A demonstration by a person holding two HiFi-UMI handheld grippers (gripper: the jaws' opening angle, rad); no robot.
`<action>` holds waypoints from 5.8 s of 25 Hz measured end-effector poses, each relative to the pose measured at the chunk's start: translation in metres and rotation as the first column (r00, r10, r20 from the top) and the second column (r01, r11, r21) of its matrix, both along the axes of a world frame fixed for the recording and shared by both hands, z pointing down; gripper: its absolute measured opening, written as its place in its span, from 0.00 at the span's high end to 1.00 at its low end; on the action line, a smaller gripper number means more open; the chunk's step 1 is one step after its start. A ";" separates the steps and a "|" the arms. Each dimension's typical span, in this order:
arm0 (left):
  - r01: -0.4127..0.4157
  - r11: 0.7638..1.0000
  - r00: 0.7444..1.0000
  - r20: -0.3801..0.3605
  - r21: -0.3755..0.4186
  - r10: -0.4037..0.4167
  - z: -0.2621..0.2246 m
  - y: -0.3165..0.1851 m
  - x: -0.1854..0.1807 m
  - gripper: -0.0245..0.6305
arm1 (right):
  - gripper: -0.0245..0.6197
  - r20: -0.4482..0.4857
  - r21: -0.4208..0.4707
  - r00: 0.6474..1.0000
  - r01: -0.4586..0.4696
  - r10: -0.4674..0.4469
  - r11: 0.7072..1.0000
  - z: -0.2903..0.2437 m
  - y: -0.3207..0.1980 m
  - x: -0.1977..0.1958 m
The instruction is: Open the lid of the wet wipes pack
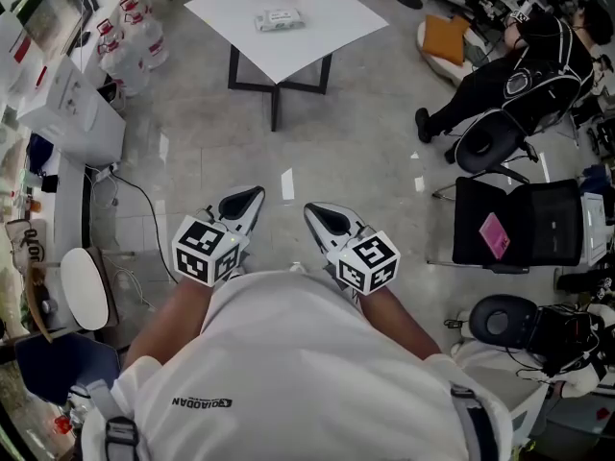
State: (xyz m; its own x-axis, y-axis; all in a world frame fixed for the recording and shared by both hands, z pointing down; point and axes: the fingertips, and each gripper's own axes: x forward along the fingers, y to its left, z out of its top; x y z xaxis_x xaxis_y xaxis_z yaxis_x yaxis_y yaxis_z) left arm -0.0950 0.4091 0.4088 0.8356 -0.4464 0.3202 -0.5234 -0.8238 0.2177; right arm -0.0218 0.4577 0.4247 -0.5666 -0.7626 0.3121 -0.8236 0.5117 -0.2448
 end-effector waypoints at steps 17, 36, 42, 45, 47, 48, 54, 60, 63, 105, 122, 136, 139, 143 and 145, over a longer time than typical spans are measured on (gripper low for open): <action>0.075 0.995 0.997 0.014 -0.067 -0.074 0.023 0.029 0.073 0.95 | 0.95 -0.009 -0.021 1.000 0.014 -0.014 1.000 0.011 0.023 0.096; 0.094 0.993 0.995 0.022 -0.074 -0.093 0.034 -0.016 0.083 0.95 | 0.95 0.002 -0.058 0.999 0.042 -0.042 0.997 0.031 -0.020 0.100; 0.085 0.995 0.996 0.038 -0.059 -0.083 0.034 -0.067 0.079 0.95 | 0.95 -0.008 -0.089 0.999 0.035 -0.035 0.995 0.040 -0.070 0.097; 0.085 0.994 0.996 0.037 -0.063 -0.083 0.032 -0.098 0.073 0.95 | 0.95 -0.015 -0.084 0.999 0.037 -0.038 0.996 0.034 -0.103 0.091; 0.080 0.995 0.996 0.030 -0.055 -0.079 0.026 -0.122 0.073 0.95 | 0.95 -0.024 -0.076 0.999 0.035 -0.037 0.996 0.029 -0.126 0.089; 0.076 0.996 0.997 0.026 -0.049 -0.075 0.023 -0.134 0.073 0.95 | 0.95 -0.026 -0.074 0.999 0.031 -0.033 0.997 0.027 -0.137 0.088; 0.054 0.998 0.998 0.012 -0.011 -0.054 0.004 -0.199 0.061 0.95 | 0.95 -0.044 -0.074 0.998 0.031 -0.034 0.997 0.019 -0.196 0.071; 0.047 0.999 0.999 0.003 -0.003 -0.047 0.002 -0.258 0.039 0.95 | 0.95 -0.048 -0.069 0.999 0.017 -0.020 0.997 0.016 -0.256 0.052; 0.039 0.999 0.999 0.000 0.003 -0.039 -0.001 -0.284 0.032 0.95 | 0.95 -0.050 -0.067 0.999 0.006 -0.009 0.998 0.013 -0.283 0.044; 0.136 0.990 0.989 0.068 -0.029 -0.134 0.026 -0.534 0.111 0.95 | 0.95 -0.064 -0.063 0.989 0.127 -0.131 0.990 0.022 -0.559 0.129; 0.226 0.972 0.970 0.103 -0.061 -0.219 0.035 -0.616 0.142 0.95 | 0.95 -0.024 -0.086 0.972 0.230 -0.233 0.969 0.037 -0.648 0.153; 0.052 0.996 0.994 0.101 -0.066 -0.046 0.037 -0.651 0.122 0.95 | 0.95 -0.073 -0.076 0.995 0.063 -0.068 0.995 0.030 -0.673 0.130; 0.032 0.997 0.995 0.099 -0.063 -0.026 0.036 -0.651 0.116 0.95 | 0.95 -0.079 -0.078 0.996 0.042 -0.048 0.996 0.030 -0.673 0.126; 0.027 0.997 0.995 0.096 -0.068 -0.021 0.038 -0.654 0.107 0.95 | 0.95 -0.101 -0.059 0.994 0.031 -0.037 0.998 0.024 -0.676 0.121; 0.018 0.998 0.996 0.091 -0.062 -0.013 0.035 -0.656 0.106 0.95 | 0.95 -0.111 -0.046 0.993 0.023 -0.028 0.999 0.019 -0.677 0.120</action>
State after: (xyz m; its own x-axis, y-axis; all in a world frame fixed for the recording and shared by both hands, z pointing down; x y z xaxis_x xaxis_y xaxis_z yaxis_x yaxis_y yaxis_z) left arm 0.0112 -0.2470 0.4438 0.7950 -0.4360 0.4218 -0.5560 -0.8017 0.2194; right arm 0.0984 -0.2198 0.4442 -0.5452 -0.7327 0.4074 -0.8340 0.5232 -0.1752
